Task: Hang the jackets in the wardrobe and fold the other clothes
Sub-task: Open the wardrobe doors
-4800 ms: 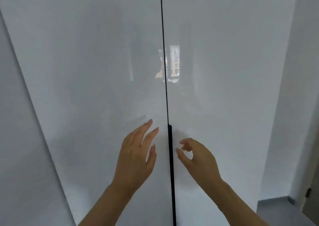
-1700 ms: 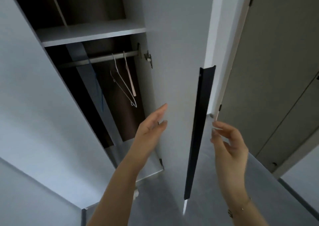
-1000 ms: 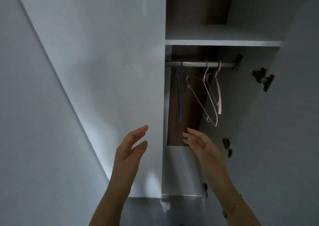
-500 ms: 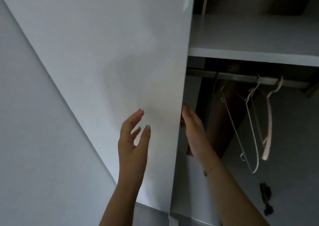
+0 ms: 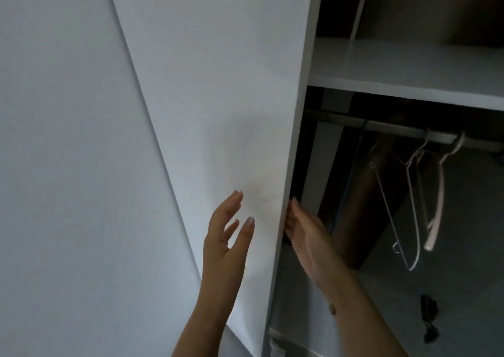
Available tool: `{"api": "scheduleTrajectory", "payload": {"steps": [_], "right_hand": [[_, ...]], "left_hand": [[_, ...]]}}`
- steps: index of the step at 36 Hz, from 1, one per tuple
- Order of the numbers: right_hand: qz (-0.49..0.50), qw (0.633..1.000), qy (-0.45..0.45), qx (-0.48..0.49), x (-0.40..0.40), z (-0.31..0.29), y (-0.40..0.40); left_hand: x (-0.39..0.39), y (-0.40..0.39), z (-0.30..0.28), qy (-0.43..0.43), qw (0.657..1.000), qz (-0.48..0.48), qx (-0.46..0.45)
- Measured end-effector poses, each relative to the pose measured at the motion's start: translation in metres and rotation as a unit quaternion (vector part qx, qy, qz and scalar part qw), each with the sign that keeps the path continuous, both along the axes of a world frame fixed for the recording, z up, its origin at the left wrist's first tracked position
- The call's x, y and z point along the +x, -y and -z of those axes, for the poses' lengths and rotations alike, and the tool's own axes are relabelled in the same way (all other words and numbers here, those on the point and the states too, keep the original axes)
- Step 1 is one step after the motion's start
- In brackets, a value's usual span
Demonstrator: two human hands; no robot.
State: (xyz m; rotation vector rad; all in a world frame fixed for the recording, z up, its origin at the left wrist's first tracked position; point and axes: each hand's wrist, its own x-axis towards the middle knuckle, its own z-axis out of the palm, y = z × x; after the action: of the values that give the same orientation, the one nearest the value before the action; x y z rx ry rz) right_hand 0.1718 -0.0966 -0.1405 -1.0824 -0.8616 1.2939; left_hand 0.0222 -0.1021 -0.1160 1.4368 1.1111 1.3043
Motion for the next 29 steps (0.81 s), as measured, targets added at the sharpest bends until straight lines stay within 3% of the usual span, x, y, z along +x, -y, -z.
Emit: {"api": "scheduleTrajectory", "payload": {"steps": [8, 14, 19, 25, 29], "right_hand": [[-0.085, 0.995, 0.058, 0.011, -0.082, -0.010, 0.055], [-0.136, 0.987, 0.077, 0.027, -0.134, -0.020, 0.058], [-0.175, 0.980, 0.089, 0.045, -0.171, -0.019, 0.052], [-0.216, 0.943, 0.184, 0.171, -0.215, -0.011, 0.026], [-0.182, 0.891, 0.278, 0.310, -0.239, -0.004, -0.008]], "left_hand": [[-0.071, 0.043, -0.005, -0.005, 0.999, -0.019, 0.048], [-0.123, 0.057, -0.010, -0.041, 0.994, -0.084, 0.064], [-0.155, 0.064, -0.016, -0.018, 0.986, -0.137, 0.093], [-0.188, 0.057, -0.011, -0.026, 0.965, -0.236, 0.106], [-0.202, 0.048, -0.004, -0.002, 0.932, -0.347, 0.102]]}}
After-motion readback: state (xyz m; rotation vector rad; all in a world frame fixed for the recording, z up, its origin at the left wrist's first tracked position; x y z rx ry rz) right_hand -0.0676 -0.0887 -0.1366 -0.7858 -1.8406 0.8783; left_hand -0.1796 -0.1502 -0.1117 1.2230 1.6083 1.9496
